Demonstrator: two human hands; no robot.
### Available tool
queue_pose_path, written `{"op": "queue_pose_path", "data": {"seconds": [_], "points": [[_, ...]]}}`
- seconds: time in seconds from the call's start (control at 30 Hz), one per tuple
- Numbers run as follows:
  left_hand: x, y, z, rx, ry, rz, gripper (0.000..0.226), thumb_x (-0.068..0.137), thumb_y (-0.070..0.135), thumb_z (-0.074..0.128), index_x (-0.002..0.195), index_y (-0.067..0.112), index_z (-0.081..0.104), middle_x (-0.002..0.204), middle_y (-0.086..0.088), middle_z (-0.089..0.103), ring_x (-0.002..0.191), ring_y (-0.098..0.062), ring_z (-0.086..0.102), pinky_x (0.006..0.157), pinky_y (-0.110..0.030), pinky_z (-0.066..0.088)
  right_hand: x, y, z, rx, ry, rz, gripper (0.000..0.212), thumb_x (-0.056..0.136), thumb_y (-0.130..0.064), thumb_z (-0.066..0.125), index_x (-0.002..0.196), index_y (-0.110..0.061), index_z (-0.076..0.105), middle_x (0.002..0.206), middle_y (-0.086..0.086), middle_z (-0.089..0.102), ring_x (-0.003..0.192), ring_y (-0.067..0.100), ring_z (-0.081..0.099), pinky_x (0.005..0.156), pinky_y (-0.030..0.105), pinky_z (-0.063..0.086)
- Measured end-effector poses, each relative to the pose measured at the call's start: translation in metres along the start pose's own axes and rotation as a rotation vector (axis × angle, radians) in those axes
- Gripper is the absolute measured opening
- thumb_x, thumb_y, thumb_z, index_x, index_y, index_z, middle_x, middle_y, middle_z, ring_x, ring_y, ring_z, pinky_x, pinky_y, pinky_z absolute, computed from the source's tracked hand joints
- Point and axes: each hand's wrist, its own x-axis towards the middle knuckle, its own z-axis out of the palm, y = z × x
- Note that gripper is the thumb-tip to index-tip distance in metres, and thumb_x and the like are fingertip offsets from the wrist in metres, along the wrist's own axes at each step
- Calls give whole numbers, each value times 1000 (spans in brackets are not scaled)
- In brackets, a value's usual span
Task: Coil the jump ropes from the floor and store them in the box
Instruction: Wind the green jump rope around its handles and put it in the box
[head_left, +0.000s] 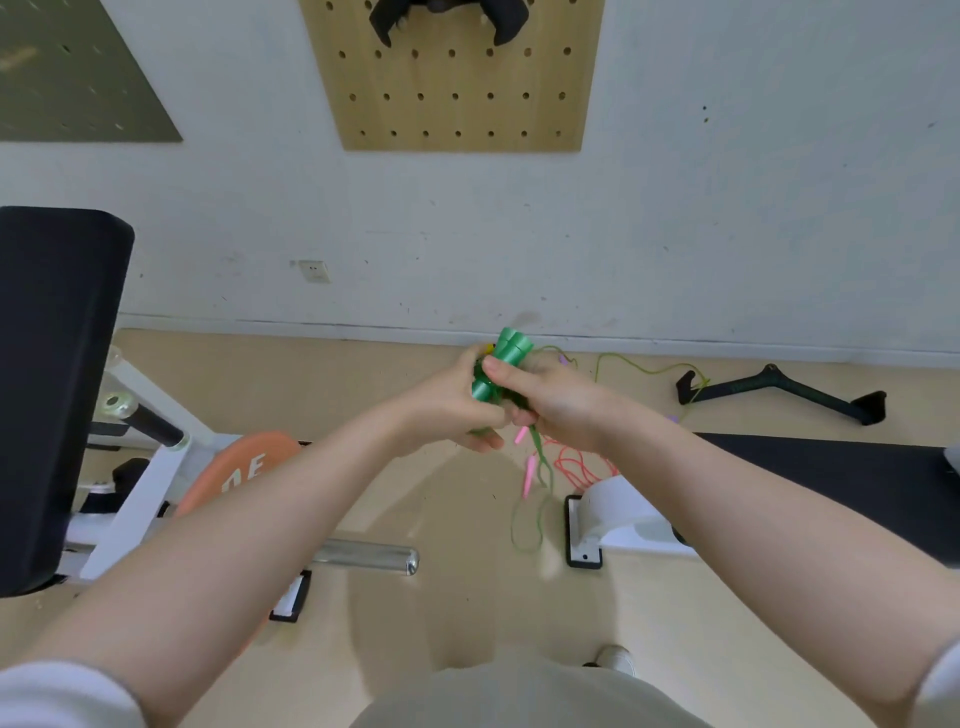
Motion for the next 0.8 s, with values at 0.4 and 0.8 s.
{"op": "queue_pose_path", "data": {"seconds": [0.4, 0.8], "points": [[14, -10, 0, 421, 324, 8, 17, 87, 5, 49, 83, 21, 50, 67, 3, 50, 59, -12, 49, 41, -12, 30, 0, -29, -5, -1043, -45, 94, 41, 94, -39, 43, 68, -11, 58, 57, 1, 49, 62, 19, 47, 62, 29, 35], [-4, 9, 10, 965, 114, 90, 50, 81, 39, 67, 120, 16, 46, 102, -2, 53, 97, -22, 55, 70, -26, 39, 4, -40, -34, -629, 14, -124, 13, 86, -16, 64, 77, -8, 63, 70, 6, 56, 62, 9, 46, 51, 10, 35]]}}
